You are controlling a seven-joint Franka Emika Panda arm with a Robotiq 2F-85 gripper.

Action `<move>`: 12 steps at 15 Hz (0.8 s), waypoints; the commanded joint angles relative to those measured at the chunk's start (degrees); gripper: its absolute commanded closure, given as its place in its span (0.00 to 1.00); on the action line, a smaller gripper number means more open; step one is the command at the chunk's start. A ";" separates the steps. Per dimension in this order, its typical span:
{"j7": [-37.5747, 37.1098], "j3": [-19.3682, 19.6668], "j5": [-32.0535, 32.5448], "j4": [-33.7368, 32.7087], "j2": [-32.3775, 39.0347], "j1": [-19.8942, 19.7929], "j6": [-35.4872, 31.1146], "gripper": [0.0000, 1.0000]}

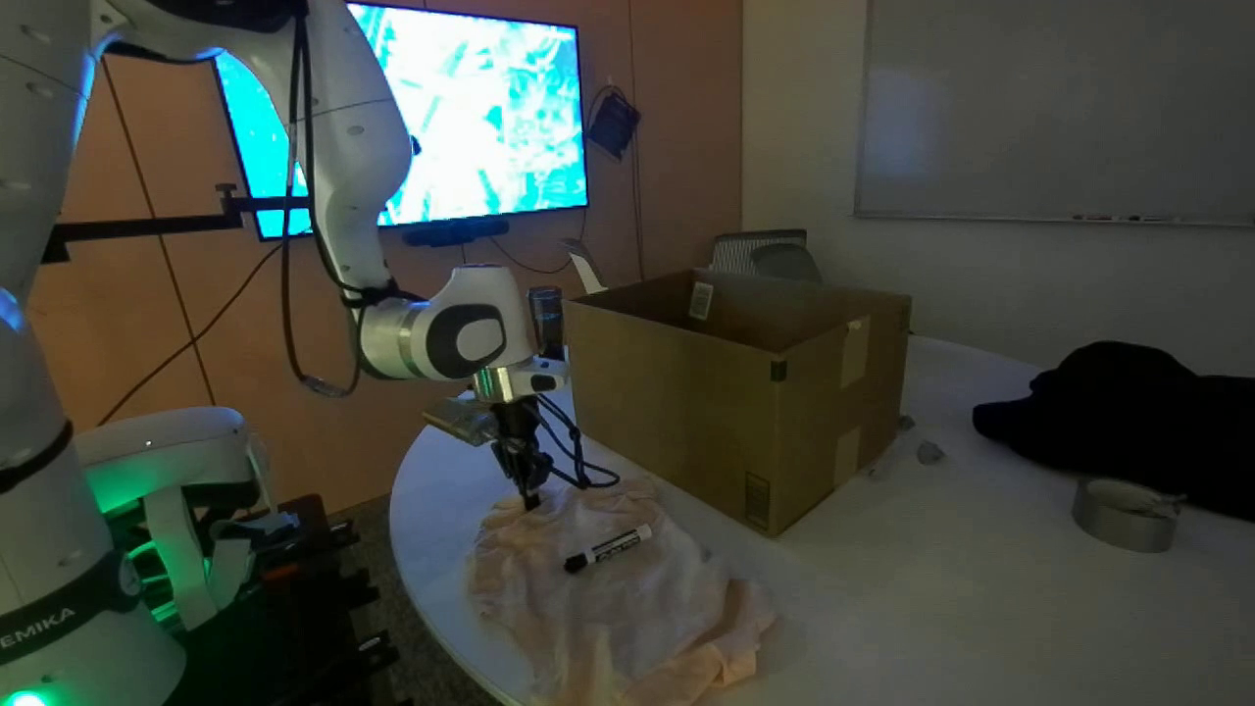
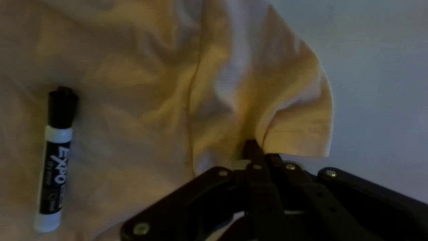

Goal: Put the marker on the shirt, fold the shirt, and then put the folded shirt in the box

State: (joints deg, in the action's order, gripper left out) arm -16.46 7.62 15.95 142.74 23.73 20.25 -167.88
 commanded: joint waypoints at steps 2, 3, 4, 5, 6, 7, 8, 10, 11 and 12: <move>-1.19 7.62 6.59 5.77 -9.05 3.79 0.24 0.99; -2.37 10.39 9.26 6.86 -10.87 5.01 -0.28 0.99; -3.75 12.96 11.81 7.44 -12.33 5.87 -0.41 0.99; -4.76 14.94 13.85 7.94 -13.69 6.01 -0.44 0.99; -6.08 16.97 15.50 8.15 -14.83 5.80 -0.42 0.99; -7.48 18.73 16.87 8.20 -15.65 5.50 -0.27 0.99; -9.81 20.92 18.04 7.96 -16.02 5.07 -0.35 0.99; -13.23 24.44 18.95 7.53 -16.23 3.91 0.02 0.99; -14.83 26.12 19.22 7.25 -16.05 3.66 0.51 0.99; -15.54 27.58 19.16 7.26 -15.80 3.35 0.90 0.99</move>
State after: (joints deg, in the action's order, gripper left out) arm -27.40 31.46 33.20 149.26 9.27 24.24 -167.77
